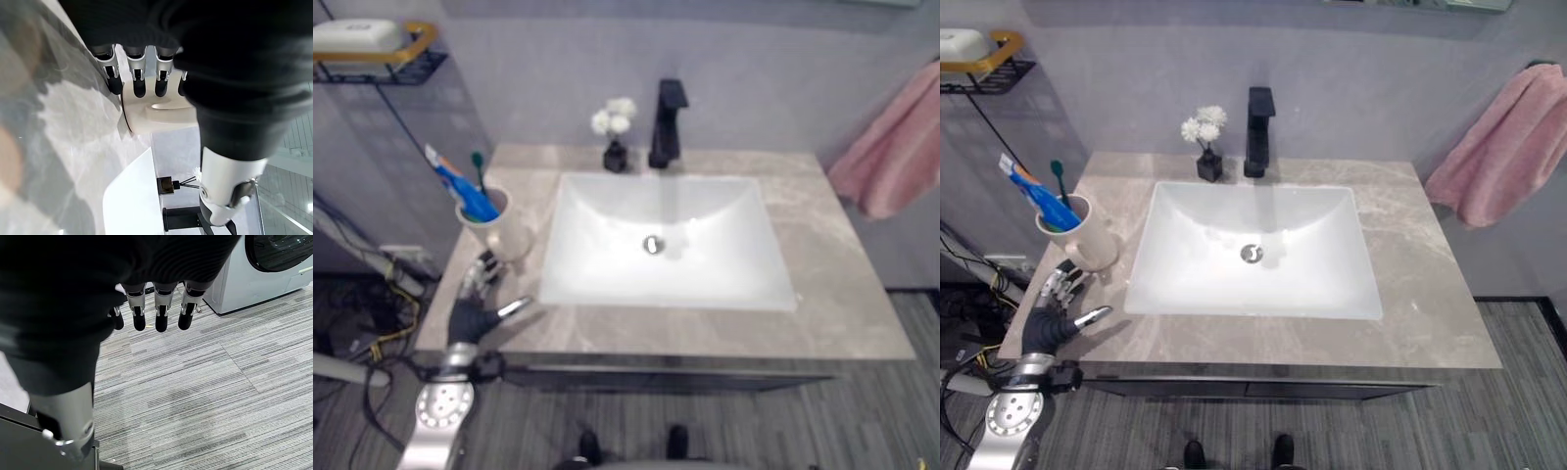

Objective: Put brush and paste in cup on sink, flatten towel.

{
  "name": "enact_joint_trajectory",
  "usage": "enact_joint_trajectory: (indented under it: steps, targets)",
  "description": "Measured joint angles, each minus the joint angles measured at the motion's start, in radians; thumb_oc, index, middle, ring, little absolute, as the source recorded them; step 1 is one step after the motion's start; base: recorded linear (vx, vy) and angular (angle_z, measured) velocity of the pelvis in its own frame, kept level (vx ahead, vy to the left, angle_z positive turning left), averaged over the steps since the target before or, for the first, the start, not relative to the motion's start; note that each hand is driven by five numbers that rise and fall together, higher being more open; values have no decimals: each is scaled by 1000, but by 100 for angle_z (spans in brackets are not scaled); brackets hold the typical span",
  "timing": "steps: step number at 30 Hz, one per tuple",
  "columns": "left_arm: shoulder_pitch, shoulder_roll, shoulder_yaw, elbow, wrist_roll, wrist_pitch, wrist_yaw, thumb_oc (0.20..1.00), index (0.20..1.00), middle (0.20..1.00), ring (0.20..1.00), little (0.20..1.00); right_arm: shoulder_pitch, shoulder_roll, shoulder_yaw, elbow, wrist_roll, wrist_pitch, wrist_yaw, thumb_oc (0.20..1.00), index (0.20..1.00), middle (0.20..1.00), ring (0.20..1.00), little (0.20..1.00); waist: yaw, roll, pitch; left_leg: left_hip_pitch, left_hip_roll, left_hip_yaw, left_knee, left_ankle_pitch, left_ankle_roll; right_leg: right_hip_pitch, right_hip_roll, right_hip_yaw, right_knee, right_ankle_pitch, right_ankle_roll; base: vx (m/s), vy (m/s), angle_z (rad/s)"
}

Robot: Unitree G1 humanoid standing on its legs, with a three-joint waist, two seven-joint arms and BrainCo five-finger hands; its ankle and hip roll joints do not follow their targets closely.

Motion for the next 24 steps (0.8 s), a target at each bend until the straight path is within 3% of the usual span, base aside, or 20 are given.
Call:
enact_joint_trajectory:
  steps: [24]
  targets:
    - [-47, 8, -81, -19, -21, 20, -21, 1000, 1000, 1000, 1000, 1000, -13, 24, 4, 0, 2, 0, -1, 1000, 1000, 1000, 1000, 1000, -3, -2, -1, 5, 6, 15, 0, 0, 0, -4, 9, 19, 0, 8, -6, 1, -1, -1]
